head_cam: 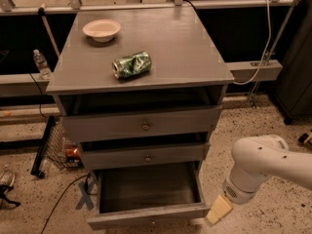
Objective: Close bottom drawer
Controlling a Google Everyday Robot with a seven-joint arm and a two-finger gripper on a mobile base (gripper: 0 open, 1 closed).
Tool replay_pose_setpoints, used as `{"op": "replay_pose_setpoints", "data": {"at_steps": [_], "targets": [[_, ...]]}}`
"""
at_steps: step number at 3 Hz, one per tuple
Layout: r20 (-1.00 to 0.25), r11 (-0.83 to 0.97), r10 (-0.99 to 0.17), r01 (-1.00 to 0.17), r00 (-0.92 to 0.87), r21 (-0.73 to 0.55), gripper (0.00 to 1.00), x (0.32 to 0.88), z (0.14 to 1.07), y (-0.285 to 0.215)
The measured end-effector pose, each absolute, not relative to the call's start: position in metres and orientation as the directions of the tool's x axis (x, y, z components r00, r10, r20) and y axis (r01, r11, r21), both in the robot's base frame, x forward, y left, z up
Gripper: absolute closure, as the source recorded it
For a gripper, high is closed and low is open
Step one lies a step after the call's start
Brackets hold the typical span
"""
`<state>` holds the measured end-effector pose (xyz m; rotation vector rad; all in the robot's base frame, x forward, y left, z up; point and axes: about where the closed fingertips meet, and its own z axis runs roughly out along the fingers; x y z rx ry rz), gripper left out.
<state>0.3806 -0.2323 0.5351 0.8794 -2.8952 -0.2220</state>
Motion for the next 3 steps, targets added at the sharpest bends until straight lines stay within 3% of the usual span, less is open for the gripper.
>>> {"op": "replay_pose_setpoints", "data": {"at_steps": [3], "targets": [[0.167,0.886,-0.450,-0.416,-0.877,0.204,0.00,0.377,0.408,-0.209]]}}
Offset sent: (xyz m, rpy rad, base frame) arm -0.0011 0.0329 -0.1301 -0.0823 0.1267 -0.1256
